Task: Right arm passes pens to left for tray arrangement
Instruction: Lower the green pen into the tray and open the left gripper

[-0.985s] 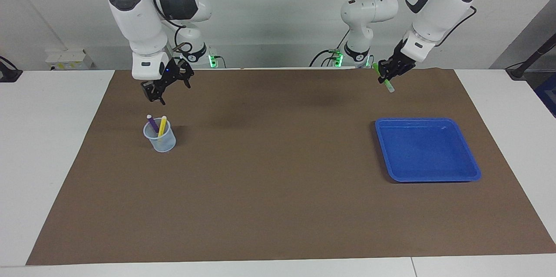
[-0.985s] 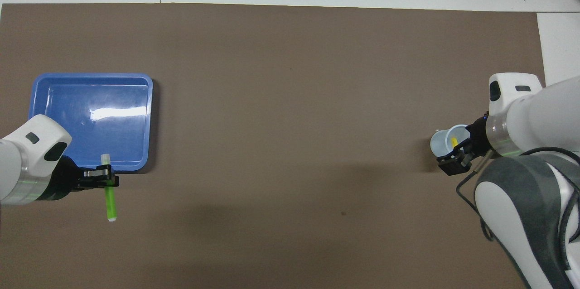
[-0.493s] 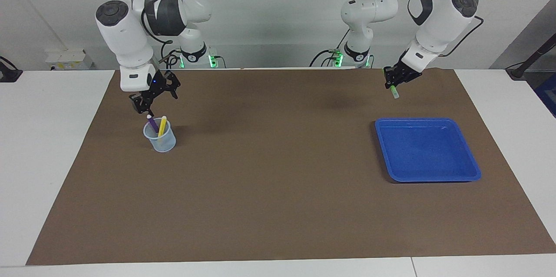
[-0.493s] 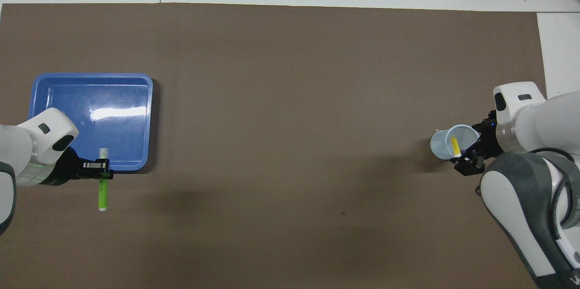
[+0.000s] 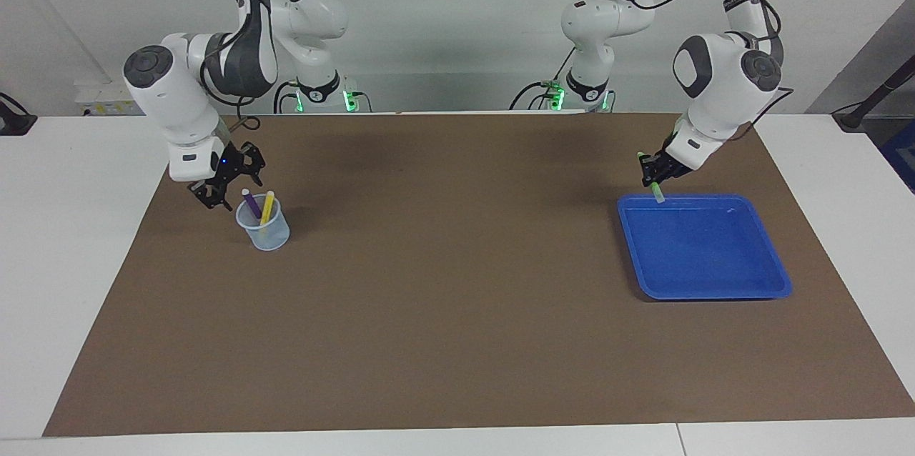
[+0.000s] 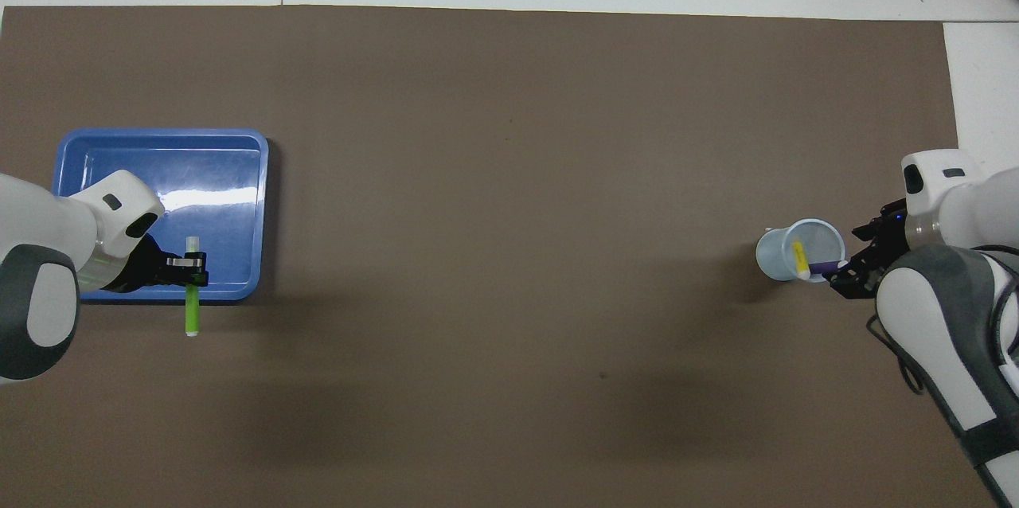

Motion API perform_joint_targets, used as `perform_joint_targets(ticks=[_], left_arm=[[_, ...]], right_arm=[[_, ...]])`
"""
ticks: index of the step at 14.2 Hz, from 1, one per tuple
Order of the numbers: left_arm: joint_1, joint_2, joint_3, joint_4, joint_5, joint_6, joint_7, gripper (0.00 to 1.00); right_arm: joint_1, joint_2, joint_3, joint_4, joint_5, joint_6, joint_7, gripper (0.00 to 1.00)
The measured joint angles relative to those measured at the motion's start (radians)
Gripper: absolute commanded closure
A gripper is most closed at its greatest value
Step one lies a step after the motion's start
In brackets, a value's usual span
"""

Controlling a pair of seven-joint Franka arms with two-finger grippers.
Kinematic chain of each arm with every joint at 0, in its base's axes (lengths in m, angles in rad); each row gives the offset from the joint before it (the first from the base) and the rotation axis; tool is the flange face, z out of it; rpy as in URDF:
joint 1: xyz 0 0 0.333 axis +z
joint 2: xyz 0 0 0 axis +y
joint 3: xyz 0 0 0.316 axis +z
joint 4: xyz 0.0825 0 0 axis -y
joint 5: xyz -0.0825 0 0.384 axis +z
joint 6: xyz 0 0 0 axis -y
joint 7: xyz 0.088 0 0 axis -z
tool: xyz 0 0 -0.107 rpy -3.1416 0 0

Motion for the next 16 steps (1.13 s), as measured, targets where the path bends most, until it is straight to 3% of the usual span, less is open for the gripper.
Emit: perform_joint_targets(ticks=[3, 10, 13, 16], left_arm=[[0.004, 0.035, 0.000, 0.001, 0.007, 0.048, 0.001, 1.00], [0.005, 0.191, 0.000, 0.051, 0.017, 0.178, 0.001, 1.00], [0.005, 0.251, 0.000, 0.074, 0.038, 0.223, 0.001, 1.00], [0.006, 0.283, 0.001, 0.088, 0.046, 0.240, 0.001, 1.00]], right_arm=[[0.005, 0.001, 0.007, -0.003, 0.000, 0.000, 0.067, 0.40], [0.003, 0.001, 0.006, -0.014, 0.000, 0.000, 0.081, 0.46], [0.003, 0.001, 0.006, -0.018, 0.000, 0.000, 0.081, 0.65], [0.002, 0.001, 0.006, -0.027, 0.000, 0.000, 0.081, 0.94]])
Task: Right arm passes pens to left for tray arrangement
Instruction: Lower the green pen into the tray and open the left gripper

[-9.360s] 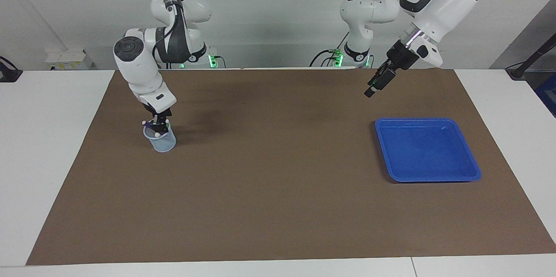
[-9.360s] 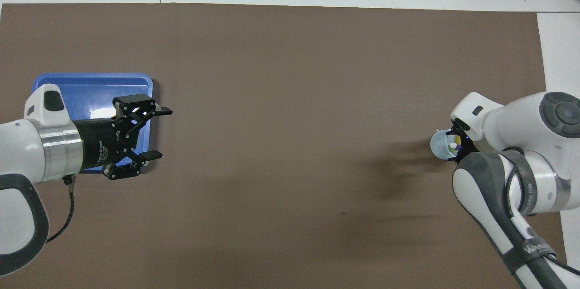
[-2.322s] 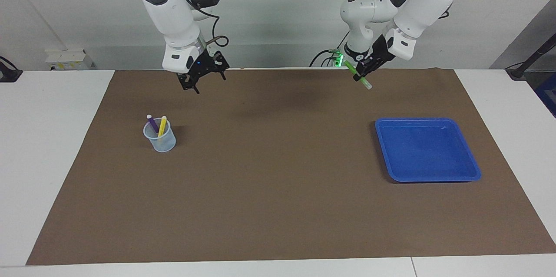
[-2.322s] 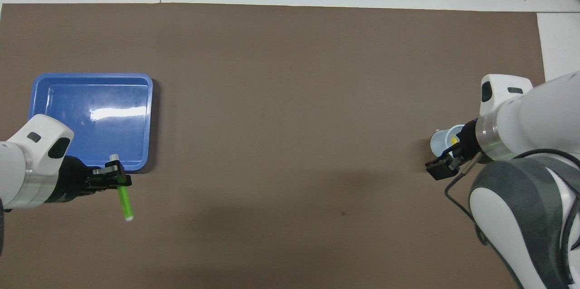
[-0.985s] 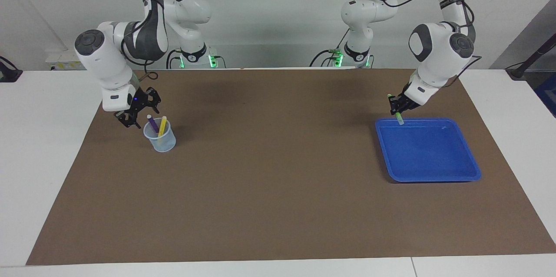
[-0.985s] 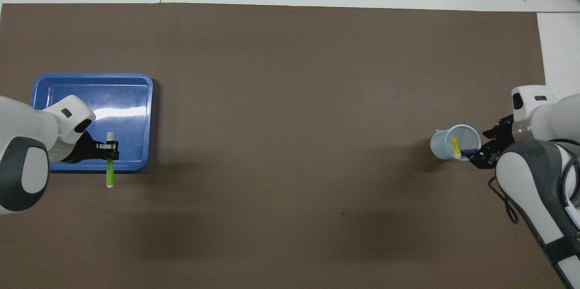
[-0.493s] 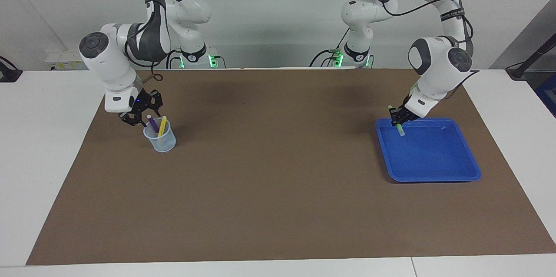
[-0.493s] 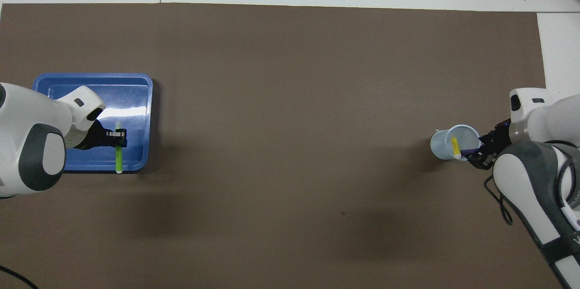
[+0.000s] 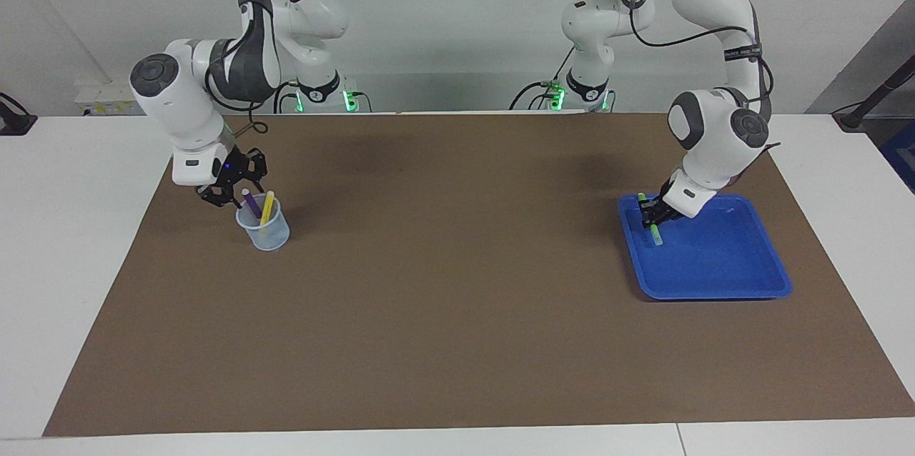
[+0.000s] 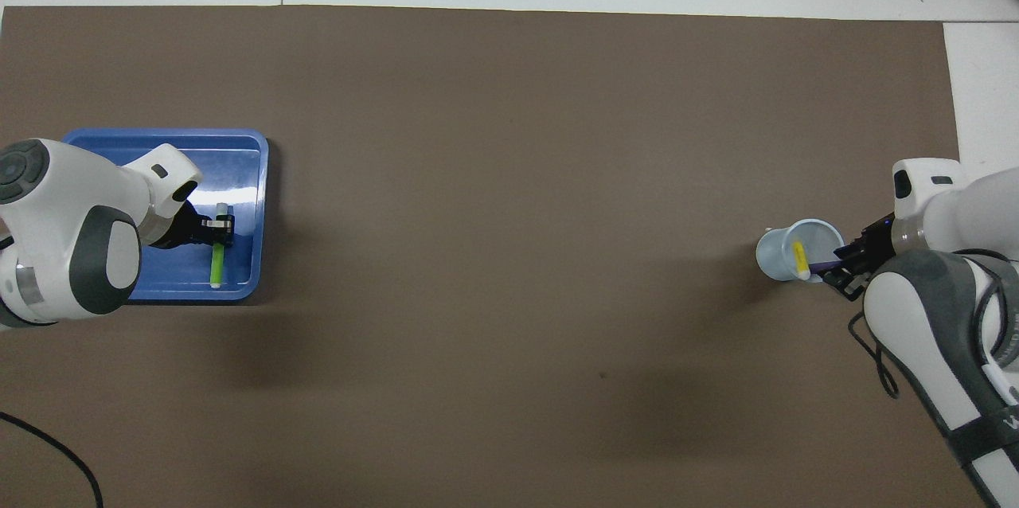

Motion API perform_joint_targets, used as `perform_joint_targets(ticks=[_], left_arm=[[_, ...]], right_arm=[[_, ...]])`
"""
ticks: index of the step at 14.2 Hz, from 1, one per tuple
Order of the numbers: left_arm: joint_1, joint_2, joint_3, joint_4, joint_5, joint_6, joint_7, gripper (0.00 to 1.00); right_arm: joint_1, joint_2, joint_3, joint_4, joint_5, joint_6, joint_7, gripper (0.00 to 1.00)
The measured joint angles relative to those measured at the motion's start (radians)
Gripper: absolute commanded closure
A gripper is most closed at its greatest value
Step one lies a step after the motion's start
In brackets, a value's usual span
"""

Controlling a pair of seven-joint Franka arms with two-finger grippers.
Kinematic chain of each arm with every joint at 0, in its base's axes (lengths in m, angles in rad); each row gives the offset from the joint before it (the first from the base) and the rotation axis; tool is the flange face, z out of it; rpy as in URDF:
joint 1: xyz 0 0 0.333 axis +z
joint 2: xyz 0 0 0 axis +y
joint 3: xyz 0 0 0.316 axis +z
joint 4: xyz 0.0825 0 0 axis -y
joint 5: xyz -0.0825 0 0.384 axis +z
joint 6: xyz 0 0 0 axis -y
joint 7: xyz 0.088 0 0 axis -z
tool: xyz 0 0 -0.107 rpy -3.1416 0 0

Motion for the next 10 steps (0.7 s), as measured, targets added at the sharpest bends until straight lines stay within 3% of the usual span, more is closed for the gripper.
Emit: perform_joint_targets(ticks=[1, 7, 10], left_arm=[[0.000, 0.001, 0.000, 0.003, 0.000, 0.000, 0.000, 1.00], [0.000, 0.025, 0.000, 0.035, 0.000, 0.000, 0.000, 1.00], [0.000, 0.037, 0.000, 0.052, 0.001, 0.000, 0.000, 1.00]], right_arm=[[0.000, 0.000, 0.000, -0.001, 0.000, 0.000, 0.000, 1.00], [0.000, -0.001, 0.000, 0.000, 0.000, 0.000, -0.032, 1.00], [0.020, -0.001, 0.008, 0.053, 0.000, -0.036, -0.035, 1.00]])
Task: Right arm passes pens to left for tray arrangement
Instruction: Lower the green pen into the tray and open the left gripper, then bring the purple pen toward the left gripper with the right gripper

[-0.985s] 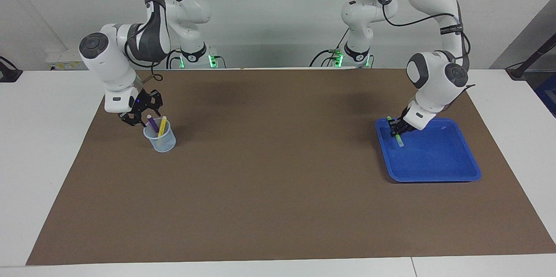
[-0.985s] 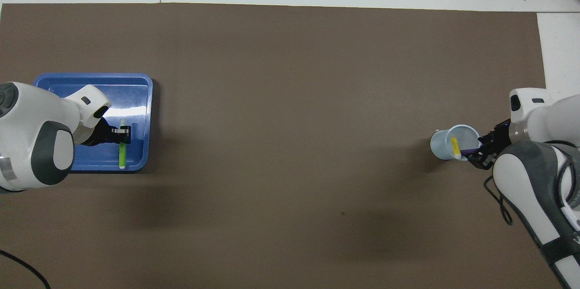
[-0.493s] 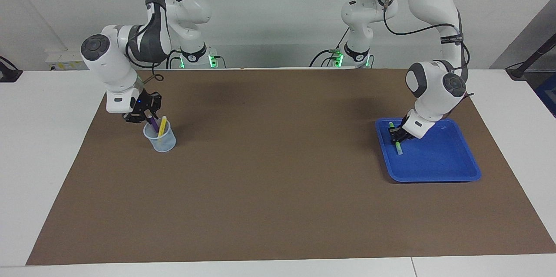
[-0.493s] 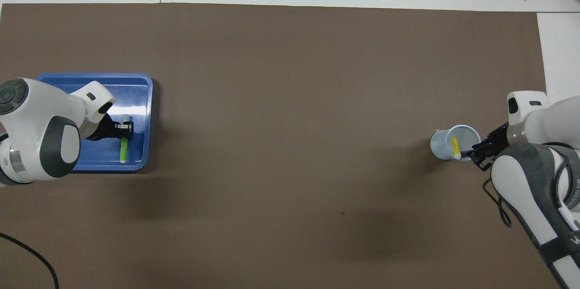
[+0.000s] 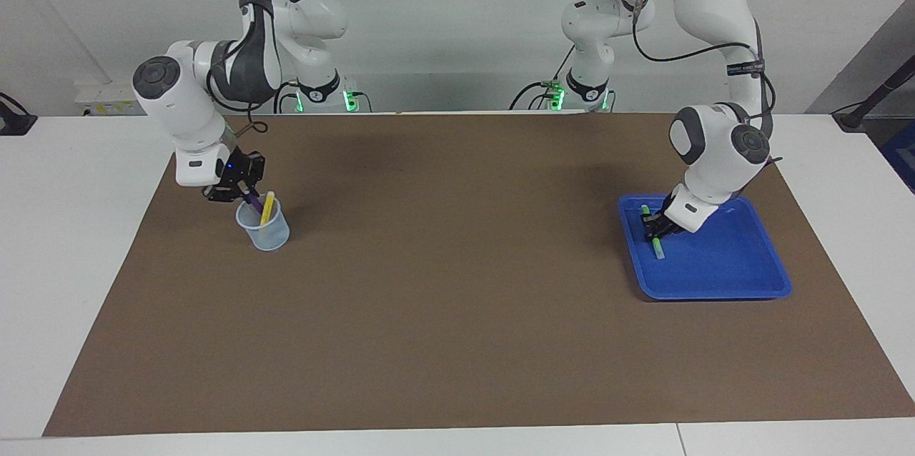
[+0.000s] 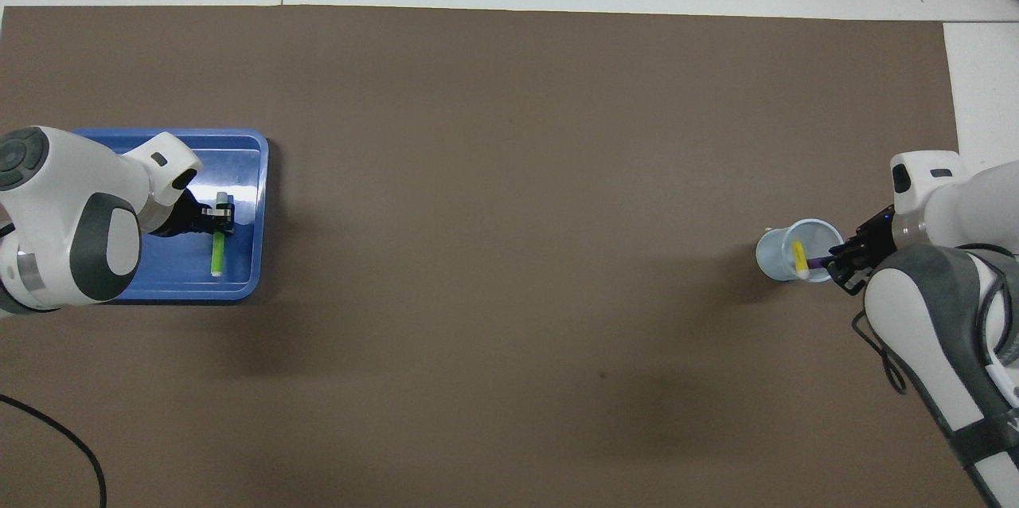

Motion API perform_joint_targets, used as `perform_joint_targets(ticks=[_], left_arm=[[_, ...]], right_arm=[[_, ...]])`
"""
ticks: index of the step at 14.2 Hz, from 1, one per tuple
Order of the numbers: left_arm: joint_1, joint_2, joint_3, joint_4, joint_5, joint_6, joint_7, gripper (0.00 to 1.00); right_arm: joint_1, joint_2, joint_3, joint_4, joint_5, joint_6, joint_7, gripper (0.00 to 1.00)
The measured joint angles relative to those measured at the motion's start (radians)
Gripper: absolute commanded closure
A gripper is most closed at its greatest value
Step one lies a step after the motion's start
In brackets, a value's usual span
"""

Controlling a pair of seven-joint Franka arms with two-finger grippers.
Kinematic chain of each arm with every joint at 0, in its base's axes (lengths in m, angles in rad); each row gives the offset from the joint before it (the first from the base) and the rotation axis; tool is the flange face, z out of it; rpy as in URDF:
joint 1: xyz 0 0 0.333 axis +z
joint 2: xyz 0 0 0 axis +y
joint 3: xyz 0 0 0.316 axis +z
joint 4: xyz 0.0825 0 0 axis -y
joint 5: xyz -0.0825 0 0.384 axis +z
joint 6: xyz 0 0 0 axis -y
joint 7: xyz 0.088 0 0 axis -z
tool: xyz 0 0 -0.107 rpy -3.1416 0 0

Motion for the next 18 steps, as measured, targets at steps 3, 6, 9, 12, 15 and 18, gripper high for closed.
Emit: perform_joint_targets(ticks=[3, 6, 9, 12, 15, 18], left_arm=[[-0.001, 0.005, -0.007, 0.007, 0.048, 0.000, 0.000, 0.34], [-0.004, 0.010, -0.015, 0.018, 0.061, -0.020, 0.000, 0.04], [-0.004, 0.011, -0.017, 0.051, 0.060, -0.084, -0.001, 0.00], [-0.003, 0.010, -0.016, 0.121, 0.009, -0.204, -0.028, 0.00], [-0.003, 0.005, -0.019, 0.193, -0.031, -0.290, -0.155, 0.00], [-0.004, -0.021, -0.039, 0.208, -0.091, -0.331, -0.302, 0.00]], right_arm=[[0.074, 0.000, 0.003, 0.097, -0.015, -0.087, 0.030, 1.00], [0.142, 0.000, 0.000, 0.178, -0.069, -0.186, 0.160, 1.00], [0.243, 0.000, 0.009, 0.238, -0.053, -0.278, 0.317, 1.00], [0.314, 0.008, 0.014, 0.280, -0.021, -0.338, 0.486, 1.00], [0.324, 0.021, 0.013, 0.290, 0.140, -0.345, 0.653, 1.00], [0.324, 0.028, 0.013, 0.290, 0.300, -0.333, 0.871, 1.00]])
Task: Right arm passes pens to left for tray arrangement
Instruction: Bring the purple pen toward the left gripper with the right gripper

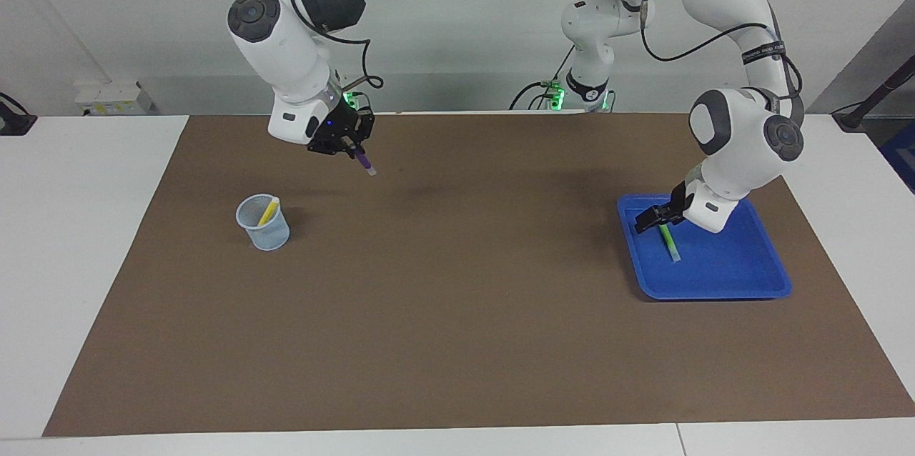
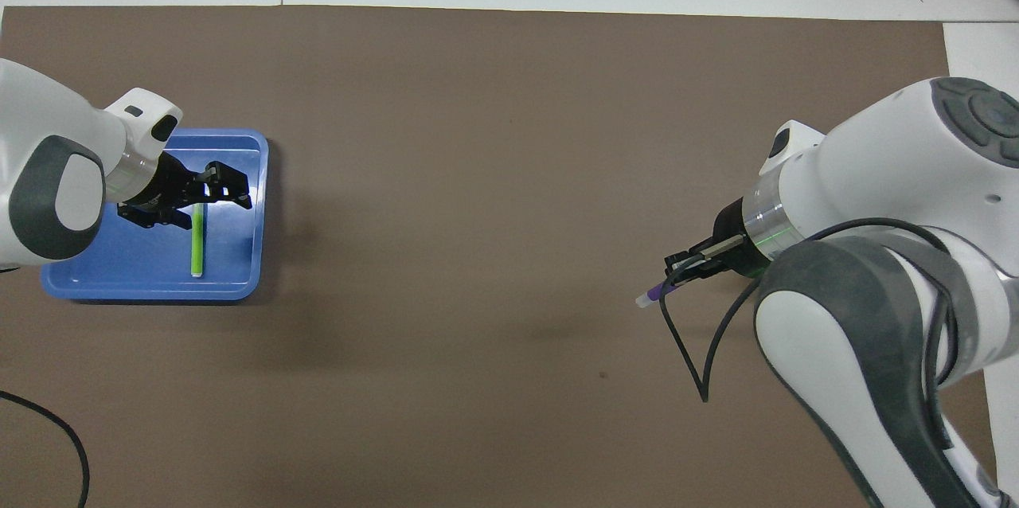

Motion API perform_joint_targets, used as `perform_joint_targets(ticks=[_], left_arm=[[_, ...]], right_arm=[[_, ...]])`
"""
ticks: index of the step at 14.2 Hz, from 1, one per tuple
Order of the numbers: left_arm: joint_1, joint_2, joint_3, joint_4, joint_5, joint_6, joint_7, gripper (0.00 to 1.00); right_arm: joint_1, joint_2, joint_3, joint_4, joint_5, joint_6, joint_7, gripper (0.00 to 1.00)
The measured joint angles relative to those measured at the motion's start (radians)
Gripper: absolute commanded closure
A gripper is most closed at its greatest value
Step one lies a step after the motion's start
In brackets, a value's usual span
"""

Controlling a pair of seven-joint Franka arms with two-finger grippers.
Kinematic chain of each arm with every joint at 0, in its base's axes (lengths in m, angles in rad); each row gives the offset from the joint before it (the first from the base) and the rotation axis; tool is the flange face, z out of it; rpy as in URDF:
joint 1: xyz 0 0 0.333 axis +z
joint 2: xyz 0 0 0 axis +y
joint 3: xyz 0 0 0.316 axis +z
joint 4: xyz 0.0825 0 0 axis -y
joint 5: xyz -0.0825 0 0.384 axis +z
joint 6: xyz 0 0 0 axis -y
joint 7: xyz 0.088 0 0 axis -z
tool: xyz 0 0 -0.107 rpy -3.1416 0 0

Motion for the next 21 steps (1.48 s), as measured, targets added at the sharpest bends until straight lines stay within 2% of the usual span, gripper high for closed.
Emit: perform_joint_targets(ticks=[5, 9, 12, 17, 21], left_arm=[[-0.026, -0.098, -0.012, 0.001, -0.157, -0.065, -0.333, 0.00], [-0.072, -0.159, -0.013, 0.000, -0.218, -0.065, -0.681, 0.00], [-0.107, -0.198, -0.013, -0.002, -0.248, -0.041, -0.889, 0.01], [-0.172, -0.293, -0.013, -0.086, -0.283, 0.087, -1.213, 0.01], [-0.237, -0.324, -0.013, -0.120, -0.284, 0.140, -1.427, 0.01]], right_arm=[[0.027, 0.006, 0.001, -0.026, 0.247, 0.146, 0.333, 1.00], [0.140, 0.008, 0.002, -0.049, 0.305, 0.329, 0.551, 1.00], [0.202, 0.008, 0.003, -0.065, 0.306, 0.400, 0.634, 1.00], [0.211, 0.008, -0.001, -0.066, 0.357, 0.413, 0.660, 1.00], [0.240, 0.010, 0.000, -0.068, 0.367, 0.458, 0.691, 1.00]])
